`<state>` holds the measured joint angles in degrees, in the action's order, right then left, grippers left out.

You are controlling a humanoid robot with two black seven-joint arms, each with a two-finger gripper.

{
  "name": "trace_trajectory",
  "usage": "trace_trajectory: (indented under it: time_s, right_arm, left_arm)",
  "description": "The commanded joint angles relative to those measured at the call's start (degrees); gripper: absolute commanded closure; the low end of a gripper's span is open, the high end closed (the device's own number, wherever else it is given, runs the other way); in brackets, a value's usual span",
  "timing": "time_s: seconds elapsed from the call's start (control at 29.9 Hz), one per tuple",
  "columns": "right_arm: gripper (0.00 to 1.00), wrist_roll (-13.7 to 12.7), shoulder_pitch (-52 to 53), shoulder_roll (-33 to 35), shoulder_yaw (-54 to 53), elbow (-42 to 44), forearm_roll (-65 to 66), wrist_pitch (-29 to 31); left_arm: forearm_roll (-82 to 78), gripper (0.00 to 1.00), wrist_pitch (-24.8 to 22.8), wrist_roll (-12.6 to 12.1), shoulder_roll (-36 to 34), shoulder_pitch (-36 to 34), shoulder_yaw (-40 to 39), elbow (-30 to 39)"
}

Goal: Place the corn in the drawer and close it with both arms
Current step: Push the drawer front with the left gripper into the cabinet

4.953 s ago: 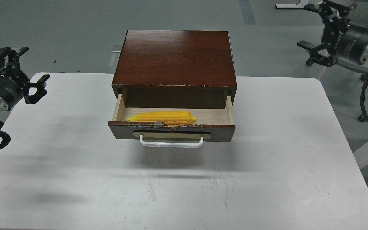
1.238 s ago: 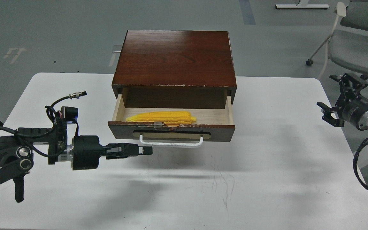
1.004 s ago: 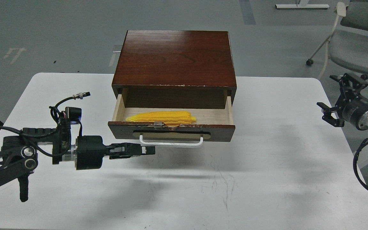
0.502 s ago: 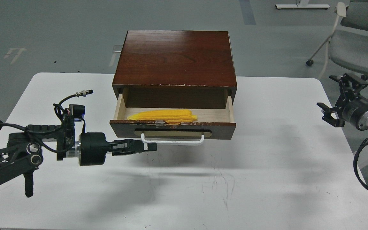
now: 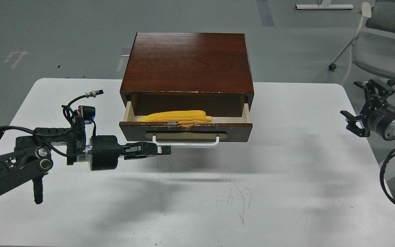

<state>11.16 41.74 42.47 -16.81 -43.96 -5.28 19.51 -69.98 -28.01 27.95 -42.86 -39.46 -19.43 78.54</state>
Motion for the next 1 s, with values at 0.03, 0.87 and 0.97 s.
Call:
trace_trajectory:
  time_s: [0.03, 0.87, 0.97]
  right_arm:
    - [0.02, 0.01, -0.08, -0.02, 0.03, 0.27, 0.01, 0.00]
    - [0.02, 0.01, -0.43, -0.02, 0.03, 0.63, 0.01, 0.00]
    - [0.02, 0.01, -0.52, -0.02, 0.03, 0.63, 0.01, 0.00]
  left_arm:
    - [0.11, 1.00, 0.01, 0.05, 1.54, -1.31, 0.00, -1.55]
    - [0.11, 1.00, 0.01, 0.05, 5.76, -3.25, -0.08, -7.35]
    - [0.11, 1.00, 0.01, 0.05, 6.65, -4.39, 0.01, -8.67]
